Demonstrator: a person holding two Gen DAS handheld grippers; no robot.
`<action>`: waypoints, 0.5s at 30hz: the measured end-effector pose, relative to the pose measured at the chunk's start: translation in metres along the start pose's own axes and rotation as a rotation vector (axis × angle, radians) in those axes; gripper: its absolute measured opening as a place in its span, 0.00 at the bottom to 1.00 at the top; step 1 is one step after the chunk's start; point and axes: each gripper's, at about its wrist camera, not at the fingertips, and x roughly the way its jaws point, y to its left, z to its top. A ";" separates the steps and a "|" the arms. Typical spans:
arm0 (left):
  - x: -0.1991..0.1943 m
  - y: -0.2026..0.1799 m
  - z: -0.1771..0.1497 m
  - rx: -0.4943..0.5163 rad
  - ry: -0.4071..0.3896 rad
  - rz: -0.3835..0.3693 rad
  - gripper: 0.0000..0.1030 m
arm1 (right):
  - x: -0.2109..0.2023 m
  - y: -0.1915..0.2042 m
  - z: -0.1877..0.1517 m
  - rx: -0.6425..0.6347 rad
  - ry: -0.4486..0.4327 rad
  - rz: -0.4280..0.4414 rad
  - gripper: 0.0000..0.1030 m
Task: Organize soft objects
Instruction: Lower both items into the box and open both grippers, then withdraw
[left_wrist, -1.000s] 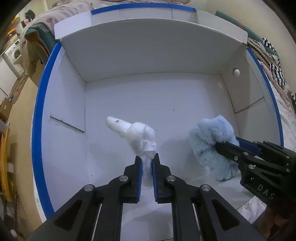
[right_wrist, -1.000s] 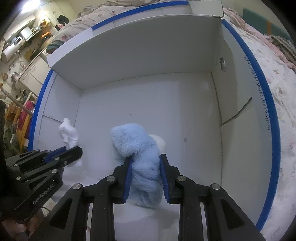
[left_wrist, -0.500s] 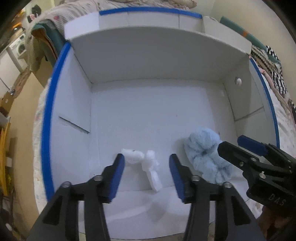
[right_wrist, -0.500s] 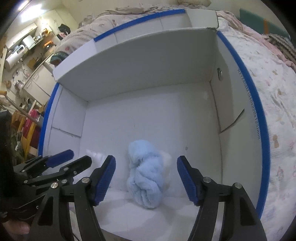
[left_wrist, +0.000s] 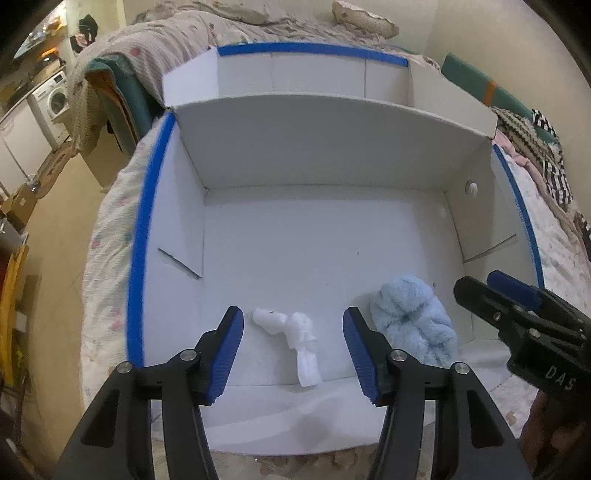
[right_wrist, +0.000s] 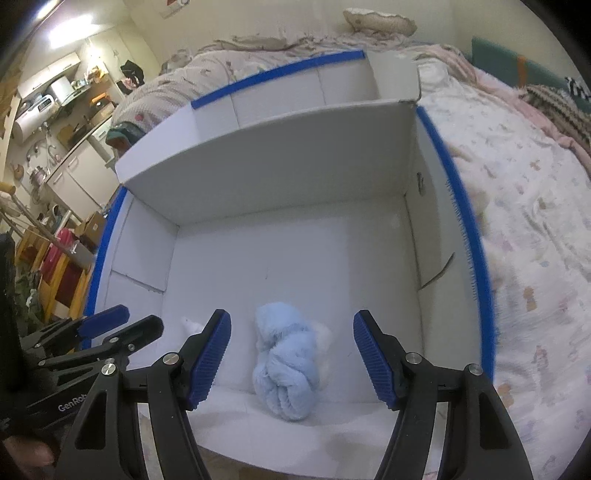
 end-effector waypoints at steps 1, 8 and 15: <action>-0.003 0.002 0.000 -0.002 -0.007 0.001 0.51 | -0.003 0.000 0.000 0.002 -0.005 -0.001 0.70; -0.024 0.008 -0.008 0.009 -0.048 0.026 0.51 | -0.026 0.002 -0.008 0.012 -0.032 0.005 0.70; -0.047 0.018 -0.017 0.000 -0.087 0.057 0.51 | -0.045 0.010 -0.024 -0.005 -0.045 0.012 0.70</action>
